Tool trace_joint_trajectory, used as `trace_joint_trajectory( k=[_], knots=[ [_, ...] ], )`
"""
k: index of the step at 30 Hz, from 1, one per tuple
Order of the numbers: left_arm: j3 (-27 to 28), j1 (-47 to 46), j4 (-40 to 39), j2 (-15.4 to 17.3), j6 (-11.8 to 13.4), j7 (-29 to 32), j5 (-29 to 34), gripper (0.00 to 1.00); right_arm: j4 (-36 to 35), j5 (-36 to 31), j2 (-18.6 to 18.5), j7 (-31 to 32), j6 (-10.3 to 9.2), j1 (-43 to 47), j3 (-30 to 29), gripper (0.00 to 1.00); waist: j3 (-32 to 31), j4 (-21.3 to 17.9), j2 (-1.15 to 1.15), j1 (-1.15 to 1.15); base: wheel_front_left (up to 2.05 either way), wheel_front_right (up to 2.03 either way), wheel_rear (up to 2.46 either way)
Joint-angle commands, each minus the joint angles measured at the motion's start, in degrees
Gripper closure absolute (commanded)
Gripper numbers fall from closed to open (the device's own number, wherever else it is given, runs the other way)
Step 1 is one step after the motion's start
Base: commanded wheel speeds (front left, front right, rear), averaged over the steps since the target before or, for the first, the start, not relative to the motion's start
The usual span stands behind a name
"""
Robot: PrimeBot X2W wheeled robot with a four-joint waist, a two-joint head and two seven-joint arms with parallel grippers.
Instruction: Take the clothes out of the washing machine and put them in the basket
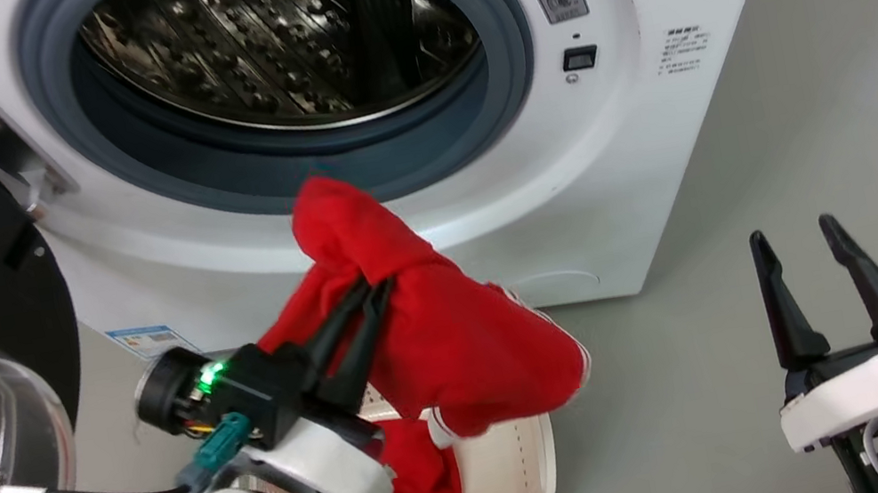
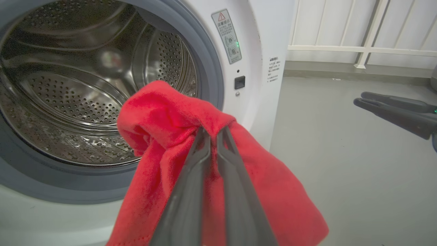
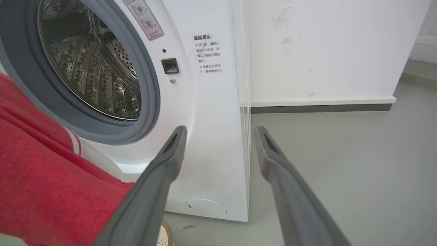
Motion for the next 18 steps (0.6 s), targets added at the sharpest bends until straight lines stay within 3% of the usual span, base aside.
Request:
trace_joint_trajectory(
  k=[1,10,18],
  knots=[
    [-0.5,0.6,1.4,-1.2,-0.5,-0.3,-0.5,1.00,-0.3,-0.3,-0.1,-0.1,-0.04,-0.7,-0.2,0.00,1.8,-0.8,0.00,0.00,0.00,0.00,0.00],
    [-3.1,-1.9,17.8,-5.9,-5.3,0.7,-3.8,1.00,-1.2,-1.0,0.0,-0.1,-0.04,-3.6,-0.8,0.00,10.1,-3.9,0.00,0.00,0.00,0.00,0.00],
    [-6.4,-9.6,34.9,-9.7,-8.8,-1.3,-0.7,1.00,-3.0,-0.8,0.0,-0.1,-0.04,-6.8,-0.3,0.00,19.9,-7.1,0.00,0.00,0.00,0.00,0.00]
  ],
)
